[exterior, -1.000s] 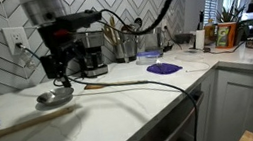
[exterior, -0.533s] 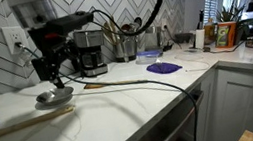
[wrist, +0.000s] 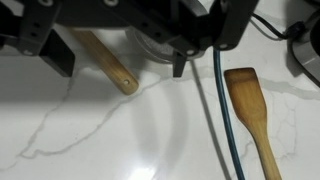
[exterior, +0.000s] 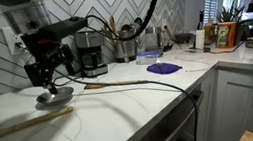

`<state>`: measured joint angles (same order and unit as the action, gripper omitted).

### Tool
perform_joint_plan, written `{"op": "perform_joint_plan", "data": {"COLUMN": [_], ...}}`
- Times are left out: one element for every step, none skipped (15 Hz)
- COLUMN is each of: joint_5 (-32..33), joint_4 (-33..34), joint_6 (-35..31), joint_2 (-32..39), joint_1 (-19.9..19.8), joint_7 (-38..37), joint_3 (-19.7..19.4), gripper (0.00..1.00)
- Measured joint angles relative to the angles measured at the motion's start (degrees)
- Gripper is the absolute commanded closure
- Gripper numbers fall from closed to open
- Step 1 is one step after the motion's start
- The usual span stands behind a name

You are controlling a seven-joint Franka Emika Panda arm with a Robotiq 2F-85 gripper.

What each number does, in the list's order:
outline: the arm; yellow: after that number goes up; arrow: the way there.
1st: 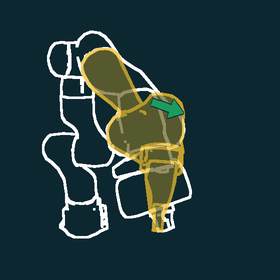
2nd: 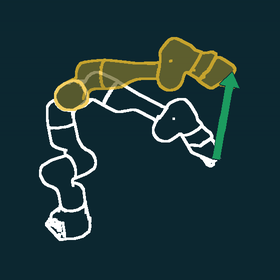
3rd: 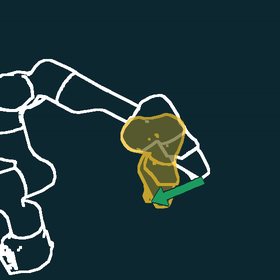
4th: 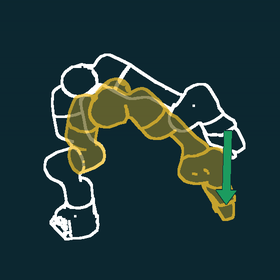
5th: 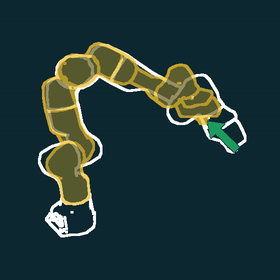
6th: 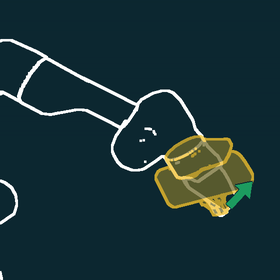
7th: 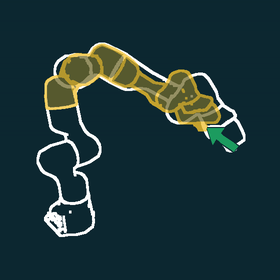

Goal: Place the silver bowl in front of the wooden spoon

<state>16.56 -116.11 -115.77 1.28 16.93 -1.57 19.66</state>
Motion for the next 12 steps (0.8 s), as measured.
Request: {"op": "perform_joint_plan", "data": {"joint_5": [0.52,1.21,2.19,3.3,4.62,6.2,7.94,9.63,11.28,12.86,14.33,15.63], "joint_4": [0.89,1.8,2.61,3.46,4.22,4.98,5.69,6.44,7.13,7.9,8.56,9.29], "joint_6": [-0.24,-0.77,-1.43,-2.26,-3.19,-4.11,-4.83,-5.35,-5.77,-6.07,-6.37,-6.46], "joint_2": [1.4,2.86,4.26,5.64,6.97,8.17,9.32,10.41,11.47,12.51,13.46,14.36], "joint_1": [0.47,0.96,1.4,1.83,2.24,2.69,3.18,3.68,4.24,4.84,5.42,6.08], "joint_7": [-0.65,-1.56,-2.54,-3.61,-4.68,-5.83,-7.08,-8.3,-9.44,-10.54,-11.53,-12.49], "joint_3": [0.06,0.08,0.07,0.06,0.03,-0.08,-0.26,-0.46,-0.74,-1.08,-1.4,-1.79], "gripper": [0.0,0.0,0.0,0.0,0.0,0.0,0.0,0.0,0.0,0.0,0.0,0.0]}}
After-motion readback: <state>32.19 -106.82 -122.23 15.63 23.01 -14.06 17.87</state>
